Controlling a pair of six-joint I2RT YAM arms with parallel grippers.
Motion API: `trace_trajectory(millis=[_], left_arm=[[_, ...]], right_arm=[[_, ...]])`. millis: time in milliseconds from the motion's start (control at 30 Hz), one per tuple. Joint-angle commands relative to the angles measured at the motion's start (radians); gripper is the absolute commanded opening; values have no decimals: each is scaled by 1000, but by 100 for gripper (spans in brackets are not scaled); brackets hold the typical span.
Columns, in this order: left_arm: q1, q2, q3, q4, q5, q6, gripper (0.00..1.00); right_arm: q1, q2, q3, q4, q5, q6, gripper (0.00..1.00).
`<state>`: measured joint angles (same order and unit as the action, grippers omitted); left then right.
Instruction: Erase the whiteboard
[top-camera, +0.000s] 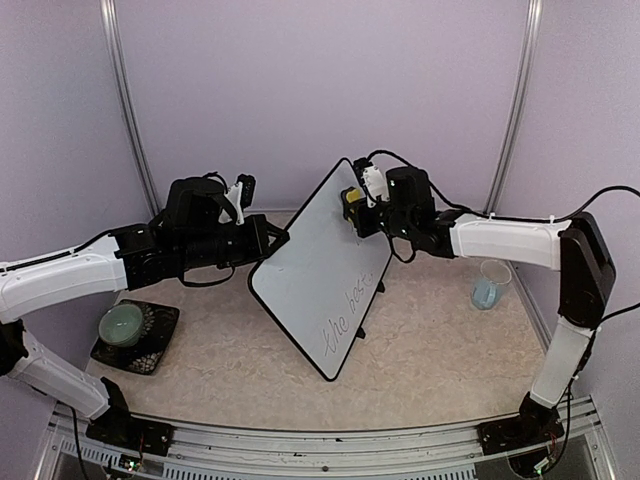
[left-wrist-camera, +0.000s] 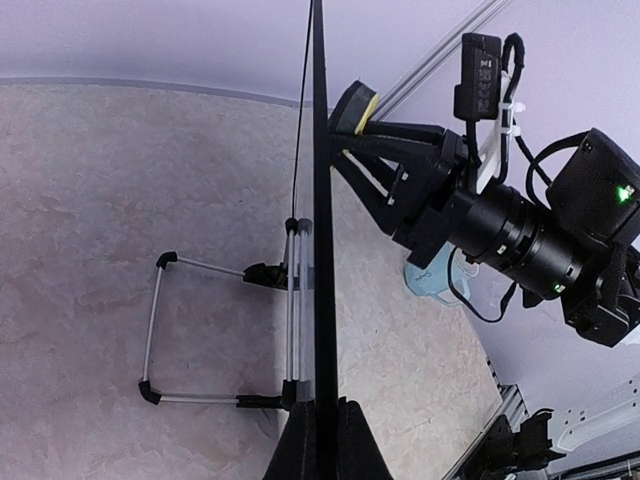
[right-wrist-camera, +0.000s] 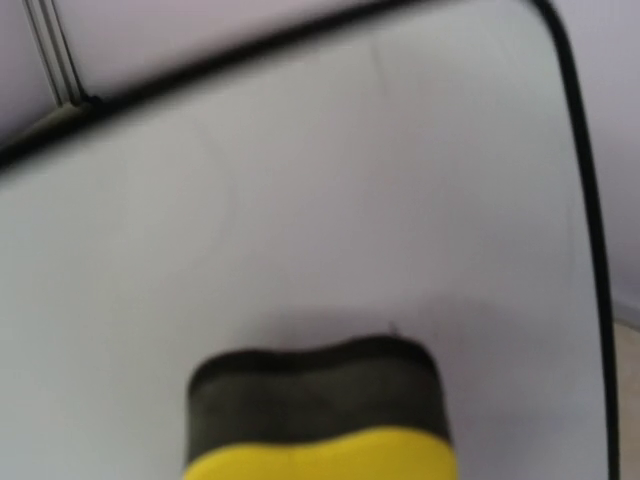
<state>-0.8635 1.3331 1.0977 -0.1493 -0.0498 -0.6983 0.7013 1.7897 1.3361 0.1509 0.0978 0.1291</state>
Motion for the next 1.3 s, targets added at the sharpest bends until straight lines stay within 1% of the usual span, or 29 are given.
trace_trajectory(millis=[0,100,333,433,567,833,967,1133,1267], left_arm=[[-19,-22,-15,-5,108,21,0],[-15,-22,-12,-5,110,23,0],[-11,-19,-11,-6,115,27,0],[-11,-19,-10,-4,118,27,0],[-11,-14,-7,-3,120,25,0],[-11,-10,3,-9,114,23,0],[-12,-5,2,-5,115,22,0],[-12,0,1,-3,117,22,0],[-12,-1,-1,-3,117,25,0]], right_arm=[[6,34,22,-14,-7,-8,0],[4,36,-13,-5,-4,-6,0],[-19,40,-160,44,-14,23,0],[-30,42,-190,58,-24,34,0],[-33,39,-170,55,-68,29,0],[-30,16,-17,1,-122,12,0],[-29,8,22,-8,-128,9,0],[-28,26,-11,-6,-84,12,0],[-35,57,-74,12,-66,28,0]])
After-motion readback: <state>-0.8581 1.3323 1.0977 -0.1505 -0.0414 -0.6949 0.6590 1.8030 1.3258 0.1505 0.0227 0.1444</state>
